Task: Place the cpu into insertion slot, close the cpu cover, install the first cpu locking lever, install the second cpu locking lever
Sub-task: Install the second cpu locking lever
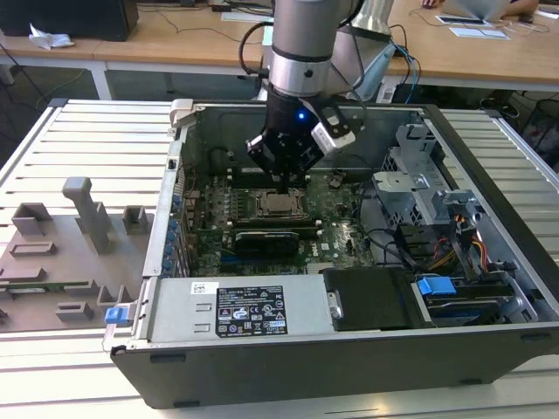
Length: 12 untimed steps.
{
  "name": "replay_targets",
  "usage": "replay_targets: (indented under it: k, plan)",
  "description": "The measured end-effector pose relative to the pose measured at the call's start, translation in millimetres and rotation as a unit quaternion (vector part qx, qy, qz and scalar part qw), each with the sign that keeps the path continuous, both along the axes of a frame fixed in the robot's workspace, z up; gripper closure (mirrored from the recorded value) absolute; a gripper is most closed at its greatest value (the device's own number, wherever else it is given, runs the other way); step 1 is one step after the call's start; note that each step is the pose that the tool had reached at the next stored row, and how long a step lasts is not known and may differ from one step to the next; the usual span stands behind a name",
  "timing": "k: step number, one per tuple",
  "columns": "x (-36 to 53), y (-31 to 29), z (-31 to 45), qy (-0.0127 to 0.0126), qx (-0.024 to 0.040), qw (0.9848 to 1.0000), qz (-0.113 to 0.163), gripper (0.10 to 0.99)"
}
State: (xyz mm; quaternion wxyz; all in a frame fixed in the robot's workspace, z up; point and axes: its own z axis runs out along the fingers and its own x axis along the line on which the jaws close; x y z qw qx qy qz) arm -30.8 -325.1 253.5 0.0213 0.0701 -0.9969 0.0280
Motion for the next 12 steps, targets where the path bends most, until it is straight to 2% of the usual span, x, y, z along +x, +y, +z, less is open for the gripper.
replay_targets:
  k: [2,5,12]
  plan:
    - [0.0,0.0,8.7,0.0000,0.0000,1.0000,0.000,0.980]
    - [0.0,0.0,17.7,0.0000,0.0000,1.0000,0.000,0.980]
    - [0.0,0.0,19.1,0.0000,-0.0001,1.0000,0.000,0.980]
